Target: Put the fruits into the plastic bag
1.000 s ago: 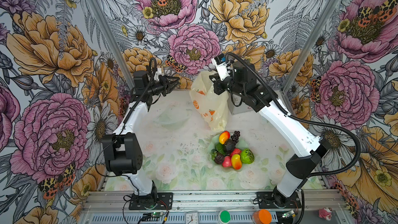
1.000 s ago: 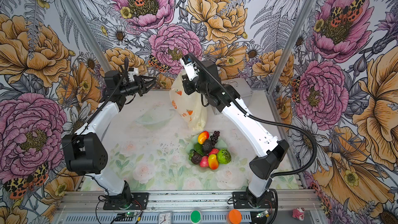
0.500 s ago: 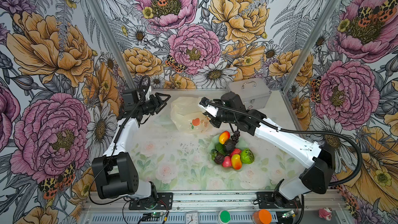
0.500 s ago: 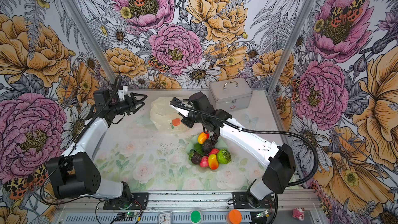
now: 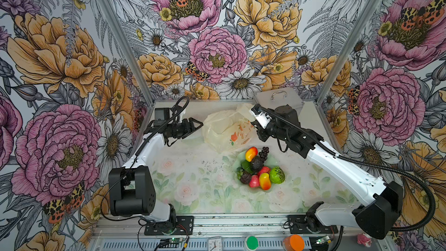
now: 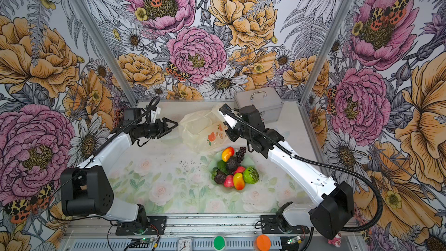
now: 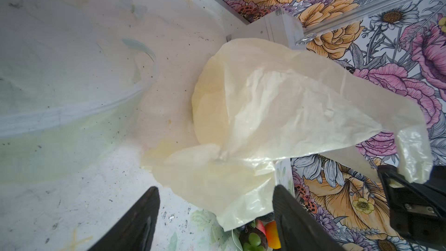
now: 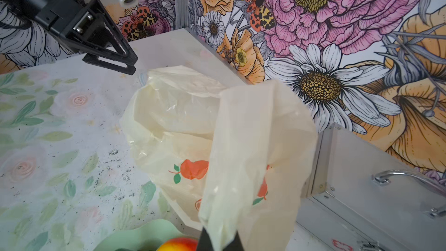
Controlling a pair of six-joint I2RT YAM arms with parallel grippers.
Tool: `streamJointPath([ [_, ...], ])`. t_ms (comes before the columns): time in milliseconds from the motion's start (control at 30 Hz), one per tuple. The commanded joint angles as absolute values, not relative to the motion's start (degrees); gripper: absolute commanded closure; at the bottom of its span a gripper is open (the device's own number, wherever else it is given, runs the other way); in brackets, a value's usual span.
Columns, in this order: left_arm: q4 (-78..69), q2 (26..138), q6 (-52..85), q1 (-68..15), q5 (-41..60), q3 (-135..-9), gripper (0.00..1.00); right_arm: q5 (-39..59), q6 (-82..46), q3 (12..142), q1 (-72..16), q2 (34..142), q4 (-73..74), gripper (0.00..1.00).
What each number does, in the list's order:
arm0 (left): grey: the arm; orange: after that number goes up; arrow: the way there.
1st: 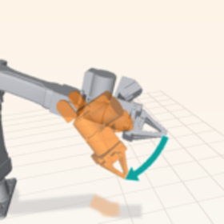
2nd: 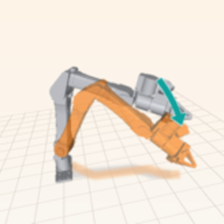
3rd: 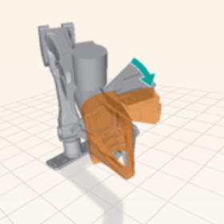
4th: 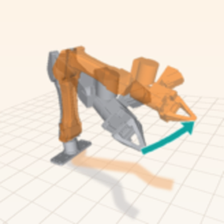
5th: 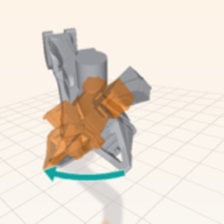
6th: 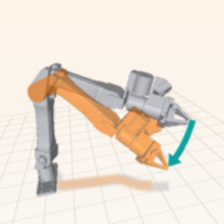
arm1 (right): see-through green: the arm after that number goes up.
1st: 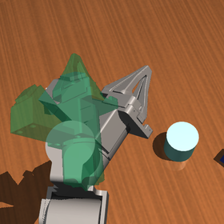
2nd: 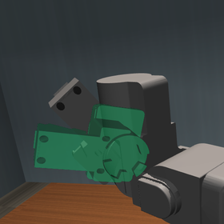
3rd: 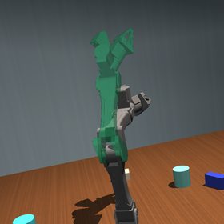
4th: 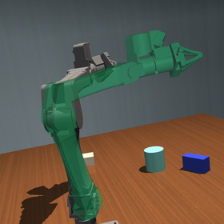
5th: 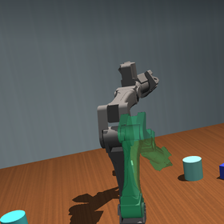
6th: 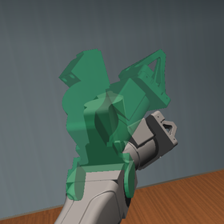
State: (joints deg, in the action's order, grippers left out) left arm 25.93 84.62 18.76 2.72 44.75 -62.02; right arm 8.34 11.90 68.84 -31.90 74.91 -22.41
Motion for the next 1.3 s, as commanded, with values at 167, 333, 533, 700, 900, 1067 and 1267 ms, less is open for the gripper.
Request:
streamJointPath([
  [167, 16.63, 82.24, 2.60, 3.40, 45.82, -52.83, 0.26, 13.27, 10.20, 68.30, -26.25, 73.96, -21.02, 1.00],
  [333, 7.08, 83.08, 1.47, 5.08, 50.48, -48.29, 0.29, 16.05, 9.85, 67.90, -23.79, 73.96, -21.18, 1.00],
  [533, 9.99, 83.50, -13.81, -0.31, 50.93, -49.02, 0.26, 17.29, 9.84, 67.83, -22.87, 73.68, -21.18, 1.00],
  [700, 11.38, 86.09, -18.44, -1.37, 52.54, -50.71, 0.24, 18.01, 9.61, 68.44, -22.68, 73.66, -21.09, 1.00],
  [900, 16.43, 89.41, -23.80, -3.88, 48.70, -53.29, 0.22, 18.10, 9.31, 68.42, -22.50, 72.84, -21.10, 1.00],
  [1067, 17.10, 93.47, -25.09, -6.90, 44.66, -55.77, 0.21, 18.37, 9.11, 67.94, -22.43, 72.01, -21.24, 1.00],
  [1267, 19.46, 97.71, -26.61, -9.10, 40.98, -61.04, 0.20, 18.78, 8.74, 67.13, -22.24, 71.35, -21.12, 1.00],
])
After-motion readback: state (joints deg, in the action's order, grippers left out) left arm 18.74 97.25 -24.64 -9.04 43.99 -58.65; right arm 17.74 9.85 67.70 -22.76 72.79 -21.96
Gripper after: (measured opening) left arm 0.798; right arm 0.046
